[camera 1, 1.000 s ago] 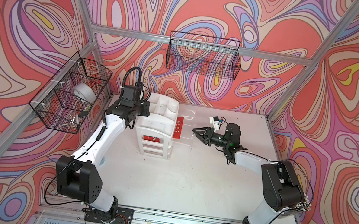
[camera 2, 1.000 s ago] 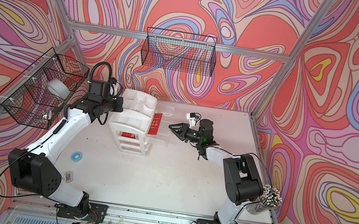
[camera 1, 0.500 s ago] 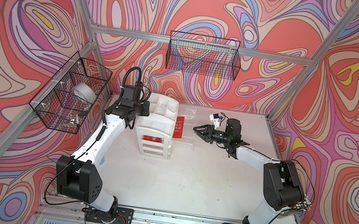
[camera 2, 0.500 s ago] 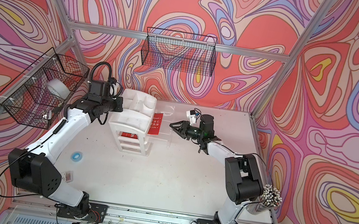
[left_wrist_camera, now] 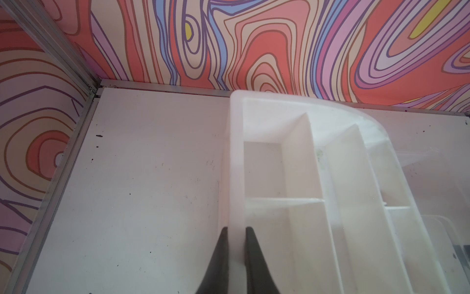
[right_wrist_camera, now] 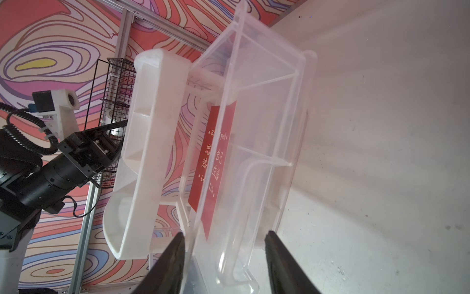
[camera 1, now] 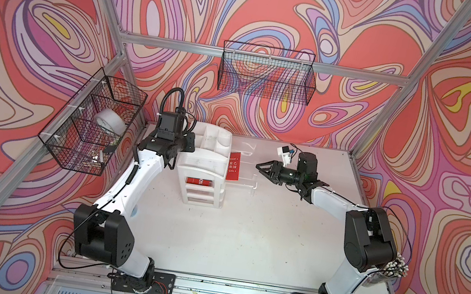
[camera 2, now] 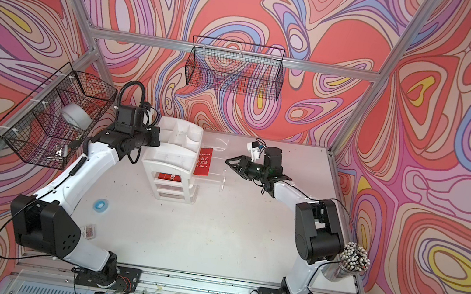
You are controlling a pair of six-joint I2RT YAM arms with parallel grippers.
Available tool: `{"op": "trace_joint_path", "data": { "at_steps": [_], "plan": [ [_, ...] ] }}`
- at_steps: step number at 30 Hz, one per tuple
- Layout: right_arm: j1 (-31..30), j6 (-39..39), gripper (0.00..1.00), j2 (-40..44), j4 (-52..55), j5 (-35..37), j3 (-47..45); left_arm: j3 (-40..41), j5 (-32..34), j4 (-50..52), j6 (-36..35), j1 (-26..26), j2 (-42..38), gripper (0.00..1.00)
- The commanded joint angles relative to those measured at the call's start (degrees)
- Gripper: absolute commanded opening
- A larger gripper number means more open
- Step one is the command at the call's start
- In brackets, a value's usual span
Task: Take the postcards out of the drawer
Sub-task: Open the drawer in the storage box, then pick up the postcard from the drawer.
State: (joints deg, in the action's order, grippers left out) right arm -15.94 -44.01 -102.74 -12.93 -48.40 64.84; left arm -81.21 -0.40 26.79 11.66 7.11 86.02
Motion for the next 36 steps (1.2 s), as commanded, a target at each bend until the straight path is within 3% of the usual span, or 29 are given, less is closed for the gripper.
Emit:
{"op": "trace_joint_path", "data": {
  "at_steps": [1, 9, 16, 22, 26, 36],
  "plan": [
    [0.49, 3.52, 0.52, 1.67, 4.93, 4.16, 1.14, 1.03, 2.12, 3.18, -0.94, -1.05, 1.33, 0.0],
    [-0.09, 9.34, 0.52, 7.25, 18.48, 11.41, 7.16, 2.17, 2.33, 2.53, 1.35, -1.06, 0.38, 0.0],
    [-5.18, 14.63, 0.52, 7.14, 36.14, 23.91, 19.96, 2.92, -0.46, 1.49, 3.62, -1.05, 0.66, 0.0],
    [-11.68, 13.68, 0.48, 2.95, 44.66, 33.67, 30.49, 3.42, -4.2, 1.08, 5.81, -1.05, 0.47, 0.0],
    [-14.07, 12.54, 0.41, -2.1, 47.42, 36.46, 36.28, 2.81, -2.14, 2.27, 5.56, -1.05, 0.33, 0.0],
    [-17.31, 12.56, 0.36, -11.7, 54.4, 41.0, 47.02, 5.51, 0.0, 1.34, 6.8, -1.05, -2.17, 0.0]
  ]
}}
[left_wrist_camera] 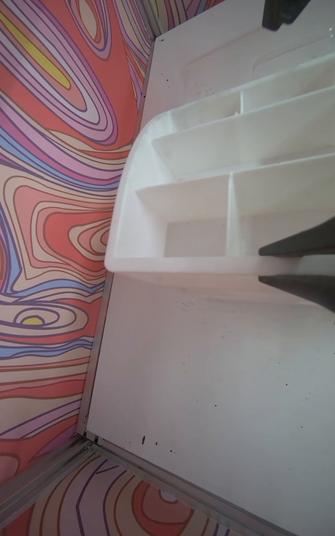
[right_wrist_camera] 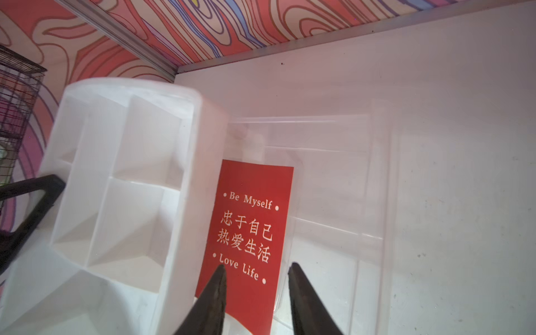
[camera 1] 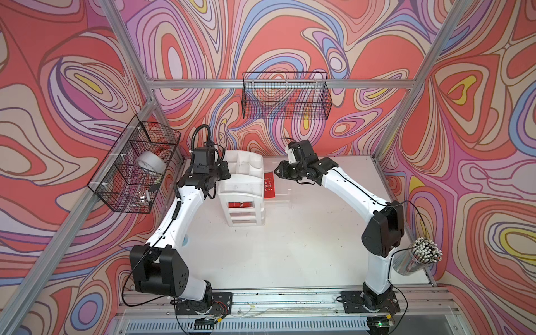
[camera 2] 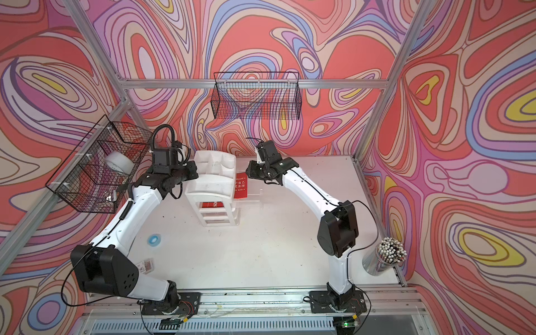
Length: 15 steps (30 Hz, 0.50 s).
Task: Take the postcards out of the drawer
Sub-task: Pick up the postcard from the drawer.
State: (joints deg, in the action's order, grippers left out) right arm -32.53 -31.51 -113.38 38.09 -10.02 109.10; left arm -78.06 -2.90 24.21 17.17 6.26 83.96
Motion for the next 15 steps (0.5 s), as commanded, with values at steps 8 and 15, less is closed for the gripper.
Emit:
{"op": "trace_joint_path", "data": {
  "at_steps": [8, 15],
  "plan": [
    [-2.25, 0.23, 0.35, -6.06, 6.86, 4.31, 8.74, 2.73, 3.24, 3.65, 0.86, -0.15, -0.65, 0.0],
    [-3.11, 0.39, 0.35, -9.43, 8.29, 5.49, 11.78, 2.74, 2.74, 3.47, 0.67, -0.24, -0.65, 0.0]
  ]
}}
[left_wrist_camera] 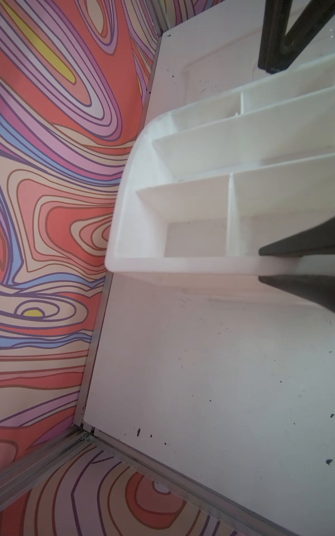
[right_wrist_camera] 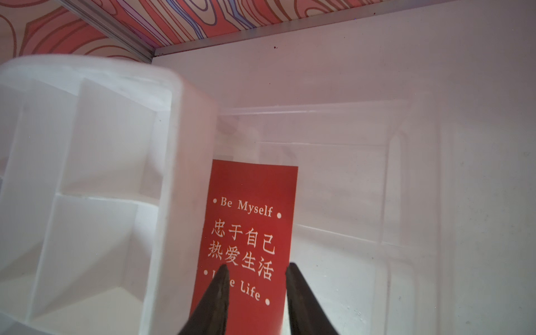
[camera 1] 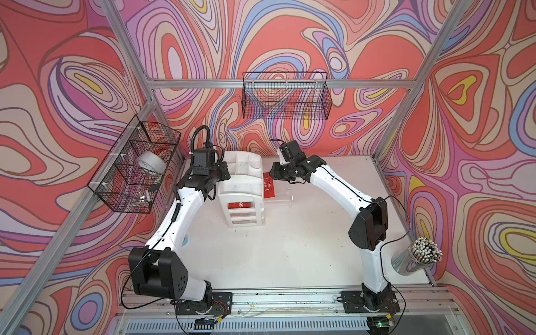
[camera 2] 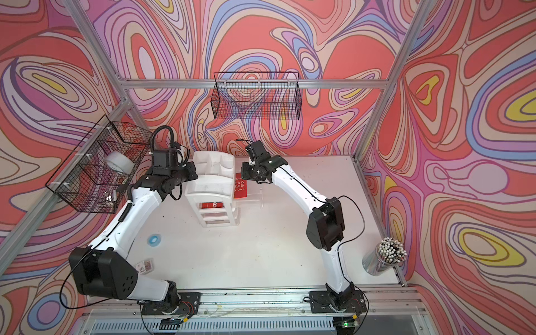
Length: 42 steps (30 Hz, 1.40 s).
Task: Take the postcards out of the drawer
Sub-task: Pick up the postcard from the drawer.
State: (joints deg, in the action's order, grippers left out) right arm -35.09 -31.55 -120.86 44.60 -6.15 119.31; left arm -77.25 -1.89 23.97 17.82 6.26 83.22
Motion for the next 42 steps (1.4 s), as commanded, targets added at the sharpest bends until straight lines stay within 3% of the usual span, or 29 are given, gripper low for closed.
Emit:
{"op": "trace_joint_path", "data": {
  "at_steps": [1, 28, 42],
  "plan": [
    [-0.61, 0.47, 0.36, -2.45, 1.75, 1.37, 1.97, 1.93, 1.63, 3.63, -0.07, -0.2, 0.02, 0.0],
    [-0.86, 0.88, 0.39, -9.96, 6.73, 1.24, 9.09, 1.96, 0.72, 3.96, -0.58, -0.14, -0.76, 0.0],
    [-0.86, 0.12, 0.35, -6.08, -1.69, -7.78, 3.98, 2.06, 0.13, 3.89, -0.75, -0.11, -0.61, 0.0]
  ]
}}
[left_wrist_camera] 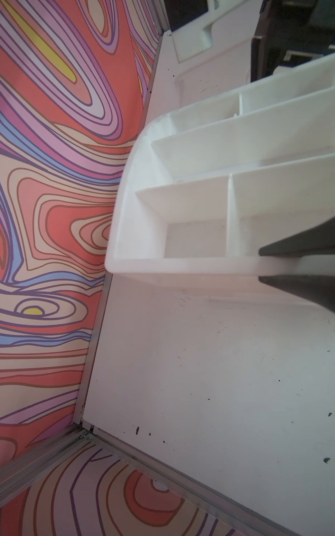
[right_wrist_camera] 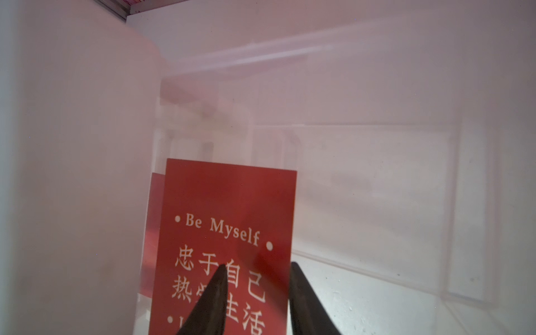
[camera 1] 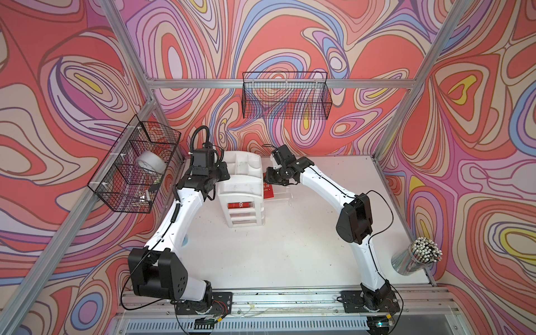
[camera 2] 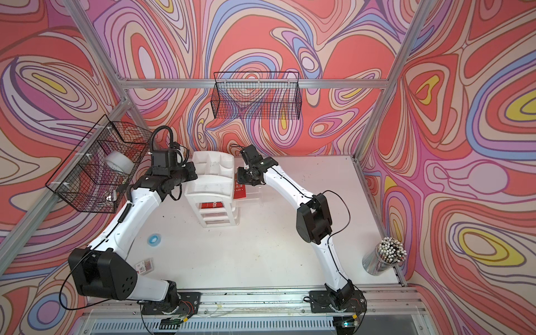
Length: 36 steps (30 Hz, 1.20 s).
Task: Take the postcards out of the drawer
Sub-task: Pick up the postcard from the drawer.
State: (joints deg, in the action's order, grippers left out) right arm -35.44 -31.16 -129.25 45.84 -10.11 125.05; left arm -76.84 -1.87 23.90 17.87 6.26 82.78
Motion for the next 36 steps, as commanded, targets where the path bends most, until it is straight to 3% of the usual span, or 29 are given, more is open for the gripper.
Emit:
{"op": "trace_joint_path", "data": {
  "at_steps": [1, 7, 27, 36],
  "plan": [
    [-0.51, -0.36, 0.35, 2.8, -3.29, -4.0, -2.15, 1.64, 0.03, 3.96, -0.77, -0.11, -0.17, 0.0],
    [-0.51, -0.41, 0.35, 6.58, -5.65, -4.17, -5.06, 1.51, -0.36, 3.96, -0.82, -0.12, -0.08, 0.0],
    [-0.51, -0.96, 0.26, 6.91, -8.27, -8.97, -7.53, 1.15, -1.35, 3.96, -0.82, -0.11, -0.22, 0.0],
    [-0.14, -1.01, 0.14, 7.12, -9.23, -9.23, -8.51, 0.7, -1.27, 4.27, -0.47, -0.11, -0.17, 0.0]
  ]
}}
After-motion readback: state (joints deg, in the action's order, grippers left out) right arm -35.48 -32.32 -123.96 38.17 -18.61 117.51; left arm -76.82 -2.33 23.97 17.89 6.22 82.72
